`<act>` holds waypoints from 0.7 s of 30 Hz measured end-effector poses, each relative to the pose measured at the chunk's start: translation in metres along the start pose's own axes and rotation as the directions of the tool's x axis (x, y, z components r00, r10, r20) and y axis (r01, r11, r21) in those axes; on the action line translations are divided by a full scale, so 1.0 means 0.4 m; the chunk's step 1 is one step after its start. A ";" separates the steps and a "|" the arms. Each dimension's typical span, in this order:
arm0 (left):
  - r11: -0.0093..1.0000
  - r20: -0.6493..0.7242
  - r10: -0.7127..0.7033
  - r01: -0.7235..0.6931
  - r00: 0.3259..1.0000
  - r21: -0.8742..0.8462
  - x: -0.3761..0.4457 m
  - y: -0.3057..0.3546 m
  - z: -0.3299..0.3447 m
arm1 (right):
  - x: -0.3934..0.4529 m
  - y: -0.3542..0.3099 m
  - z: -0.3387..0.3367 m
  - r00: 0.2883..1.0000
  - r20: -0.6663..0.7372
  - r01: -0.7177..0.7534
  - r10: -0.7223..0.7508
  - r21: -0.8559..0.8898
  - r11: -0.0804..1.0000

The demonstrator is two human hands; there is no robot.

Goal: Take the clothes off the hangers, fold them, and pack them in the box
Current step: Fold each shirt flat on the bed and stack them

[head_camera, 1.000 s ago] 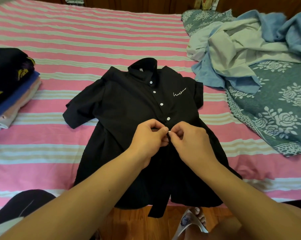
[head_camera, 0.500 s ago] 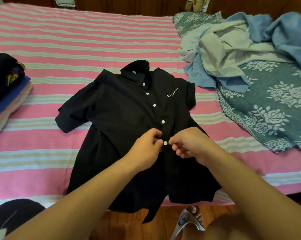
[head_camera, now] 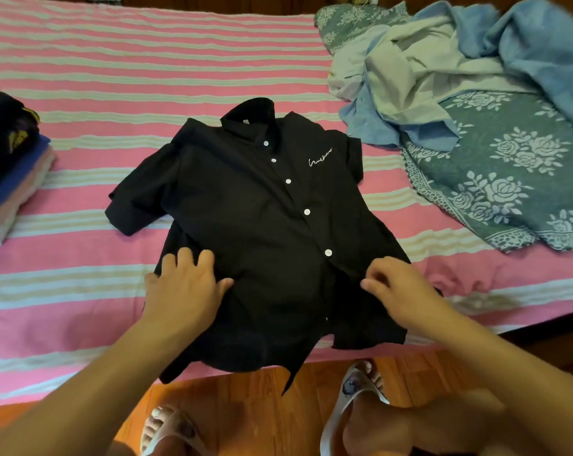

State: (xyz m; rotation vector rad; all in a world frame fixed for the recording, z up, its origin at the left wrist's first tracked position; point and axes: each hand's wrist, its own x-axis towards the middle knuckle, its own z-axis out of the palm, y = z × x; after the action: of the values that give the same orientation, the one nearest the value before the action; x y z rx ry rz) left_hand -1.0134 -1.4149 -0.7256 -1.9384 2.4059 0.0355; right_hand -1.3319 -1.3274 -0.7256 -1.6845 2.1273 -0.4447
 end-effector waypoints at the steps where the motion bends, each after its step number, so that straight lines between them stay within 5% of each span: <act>1: 0.999 -0.009 0.041 -0.041 0.999 -0.020 0.000 -0.007 0.008 | 0.002 0.010 -0.018 0.998 0.009 -0.065 0.064 0.071 0.995; 5: 0.988 -0.128 0.082 -0.098 0.988 -0.122 0.004 -0.035 0.011 | 0.022 0.035 -0.084 0.976 -0.056 -0.193 0.210 0.219 0.957; 8: 0.998 -0.289 0.060 -0.066 0.955 -0.011 0.006 -0.055 -0.016 | 0.019 0.017 -0.078 0.980 -0.130 -0.148 0.149 0.016 0.989; 11: 0.955 -0.434 0.268 -0.296 0.860 0.004 -0.026 0.012 -0.038 | -0.023 -0.024 -0.017 0.978 -0.195 -0.078 0.070 -0.035 0.996; 13: 0.857 -0.363 0.420 -0.495 0.832 -0.144 -0.069 0.107 -0.019 | -0.051 -0.052 0.029 0.983 -0.173 -0.059 0.057 -0.005 0.998; 16: 0.812 -0.096 0.430 -0.432 0.898 -0.392 -0.124 0.221 0.038 | -0.070 -0.070 0.085 0.977 -0.167 -0.140 0.136 -0.014 0.990; 21: 0.816 -0.031 0.561 -0.558 0.828 -0.149 -0.140 0.256 0.108 | -0.060 -0.049 0.098 0.960 -0.246 -0.141 0.137 0.001 0.990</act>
State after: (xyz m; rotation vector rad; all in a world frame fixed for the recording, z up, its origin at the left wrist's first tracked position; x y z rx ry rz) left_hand -1.1003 -1.3362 -0.7673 -1.1810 2.9439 0.2614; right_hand -1.2913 -1.3087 -0.7480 -1.5434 2.4129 -0.6232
